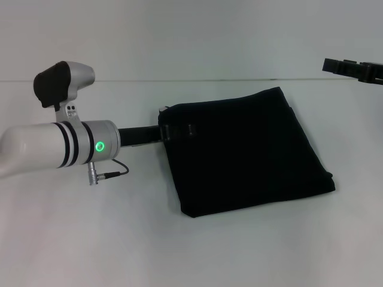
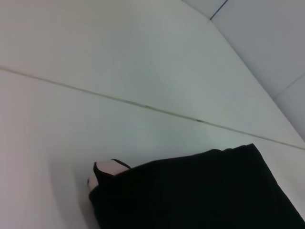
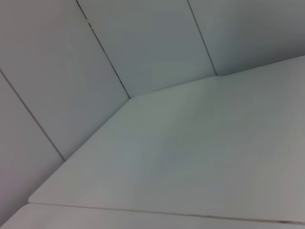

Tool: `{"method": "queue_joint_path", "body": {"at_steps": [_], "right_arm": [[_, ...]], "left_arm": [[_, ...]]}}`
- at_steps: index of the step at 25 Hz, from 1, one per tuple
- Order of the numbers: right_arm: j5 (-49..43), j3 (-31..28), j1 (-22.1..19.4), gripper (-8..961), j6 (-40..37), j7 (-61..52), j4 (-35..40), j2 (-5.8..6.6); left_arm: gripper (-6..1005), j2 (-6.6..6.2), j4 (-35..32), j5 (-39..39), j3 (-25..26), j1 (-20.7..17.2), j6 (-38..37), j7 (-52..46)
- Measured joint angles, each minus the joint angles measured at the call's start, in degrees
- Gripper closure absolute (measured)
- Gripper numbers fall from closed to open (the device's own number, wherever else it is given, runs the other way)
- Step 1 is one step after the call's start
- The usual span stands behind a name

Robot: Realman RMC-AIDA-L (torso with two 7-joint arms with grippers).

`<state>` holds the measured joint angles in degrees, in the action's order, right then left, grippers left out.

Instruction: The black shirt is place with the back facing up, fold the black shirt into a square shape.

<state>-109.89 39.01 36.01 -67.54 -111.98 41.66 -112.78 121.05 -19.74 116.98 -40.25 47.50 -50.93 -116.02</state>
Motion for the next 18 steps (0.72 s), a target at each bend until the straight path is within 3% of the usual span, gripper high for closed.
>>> {"method": "queue_joint_path", "body": {"at_steps": [8,18], "right_arm": [[-0.1,0.2,0.0,255,0.7,0.0,-0.1,0.02],[-0.2,0.1,0.0,256,1.2,0.0,-0.1,-0.06]], "left_arm": [[147,-0.77,-0.9,1.6,0.0,-1.1,0.0,-1.8],[186,-0.30,-0.4,3.3,-1.3,-1.1,-1.6,-2.7]]}}
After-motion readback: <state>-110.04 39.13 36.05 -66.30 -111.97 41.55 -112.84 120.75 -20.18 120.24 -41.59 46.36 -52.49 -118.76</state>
